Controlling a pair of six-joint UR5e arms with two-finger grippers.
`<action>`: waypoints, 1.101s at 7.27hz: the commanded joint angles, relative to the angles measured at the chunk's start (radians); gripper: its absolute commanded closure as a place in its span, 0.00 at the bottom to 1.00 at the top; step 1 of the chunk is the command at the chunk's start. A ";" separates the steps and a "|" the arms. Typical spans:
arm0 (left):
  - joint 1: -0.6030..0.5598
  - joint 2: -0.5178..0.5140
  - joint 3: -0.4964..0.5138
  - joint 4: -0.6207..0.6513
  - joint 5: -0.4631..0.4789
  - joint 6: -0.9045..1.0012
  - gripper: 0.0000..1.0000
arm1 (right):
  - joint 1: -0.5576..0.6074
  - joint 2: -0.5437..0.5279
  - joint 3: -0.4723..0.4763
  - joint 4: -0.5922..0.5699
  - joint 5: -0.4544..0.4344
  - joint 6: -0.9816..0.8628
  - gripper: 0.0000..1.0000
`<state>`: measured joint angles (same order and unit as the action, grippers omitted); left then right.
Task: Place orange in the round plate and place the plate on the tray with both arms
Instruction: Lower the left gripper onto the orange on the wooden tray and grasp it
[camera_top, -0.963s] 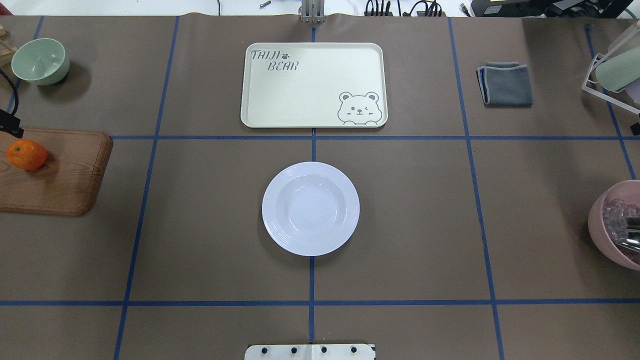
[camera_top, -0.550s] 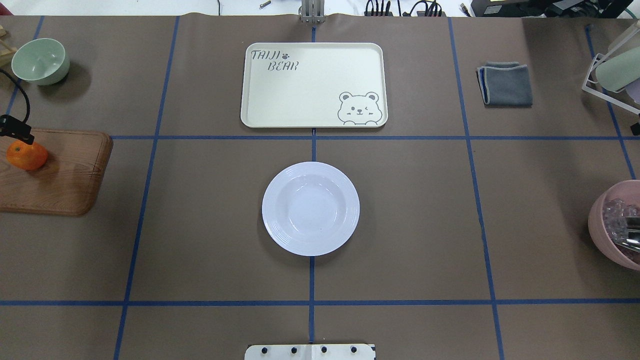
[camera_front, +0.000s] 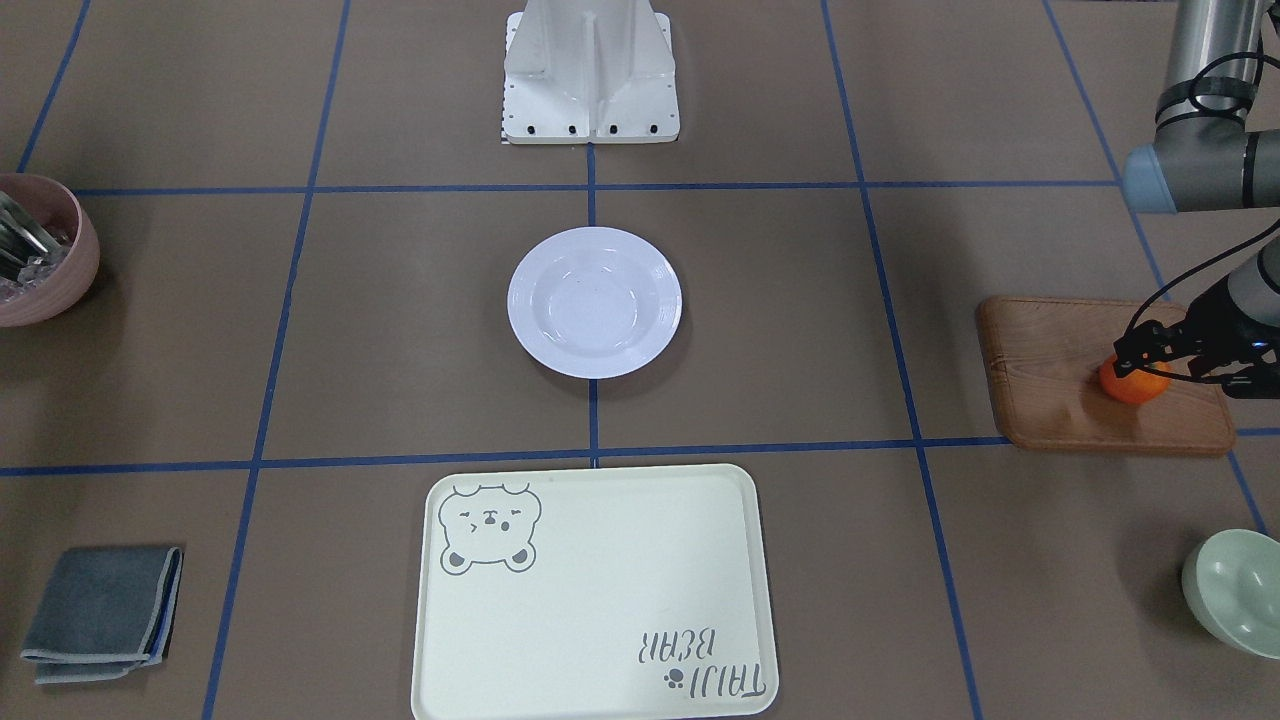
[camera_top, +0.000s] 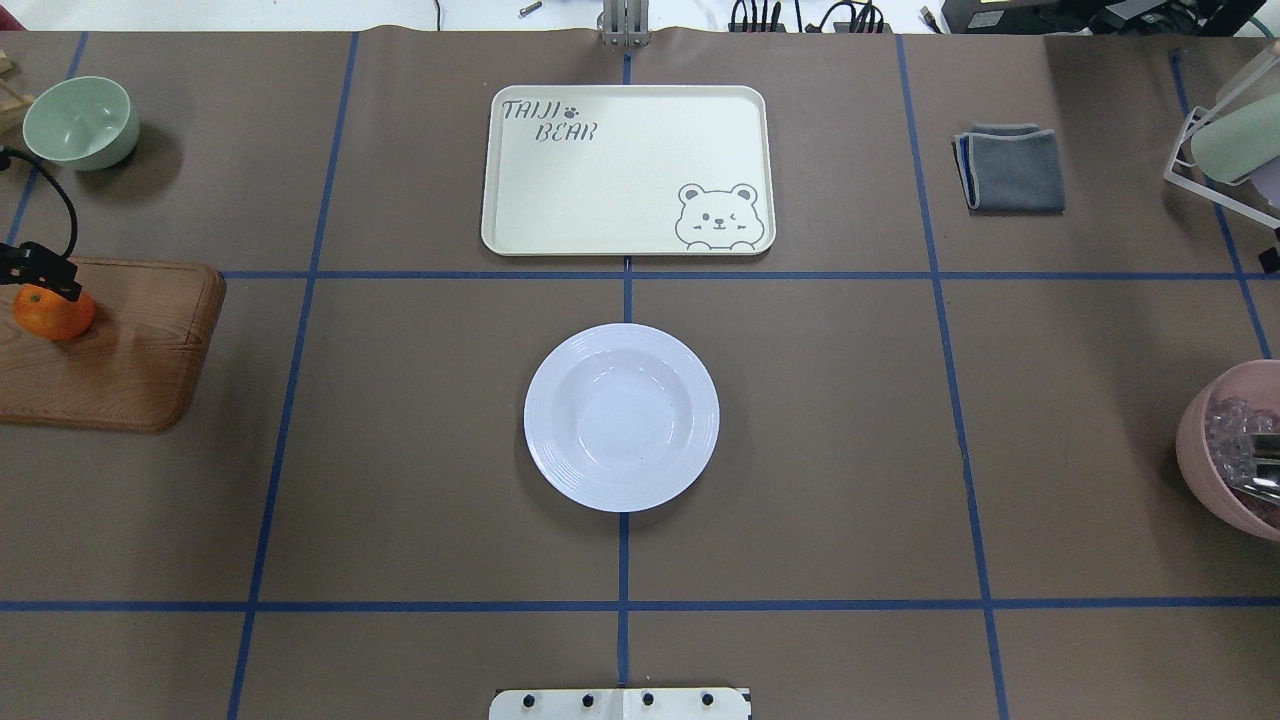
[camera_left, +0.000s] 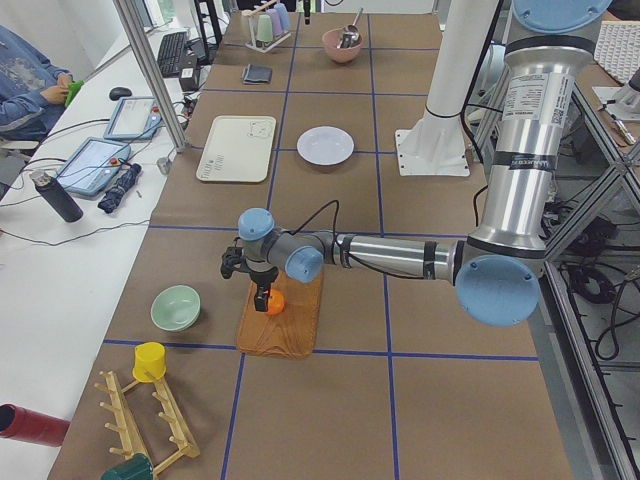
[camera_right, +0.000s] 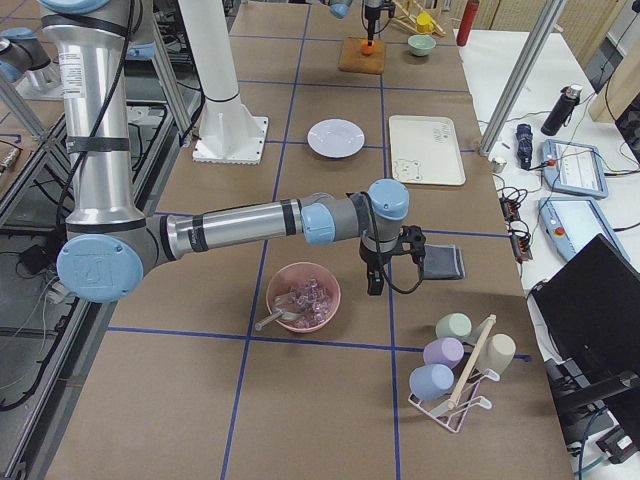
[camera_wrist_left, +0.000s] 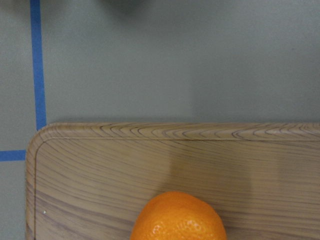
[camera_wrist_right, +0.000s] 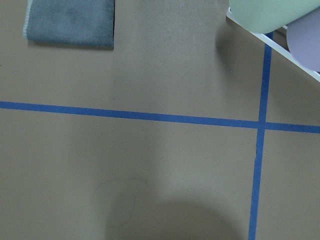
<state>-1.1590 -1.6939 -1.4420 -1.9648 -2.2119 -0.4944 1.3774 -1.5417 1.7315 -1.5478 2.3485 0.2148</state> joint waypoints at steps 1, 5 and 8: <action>0.005 -0.015 0.017 0.000 0.000 -0.021 0.02 | -0.001 0.000 -0.001 0.000 0.000 0.000 0.00; 0.024 -0.027 0.060 0.000 -0.002 -0.020 0.02 | -0.001 0.000 -0.001 0.000 0.000 0.002 0.00; 0.024 -0.027 0.060 0.000 -0.002 -0.036 0.49 | -0.001 0.000 0.006 0.000 0.000 0.003 0.00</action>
<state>-1.1352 -1.7210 -1.3814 -1.9650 -2.2134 -0.5194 1.3760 -1.5416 1.7360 -1.5478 2.3485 0.2172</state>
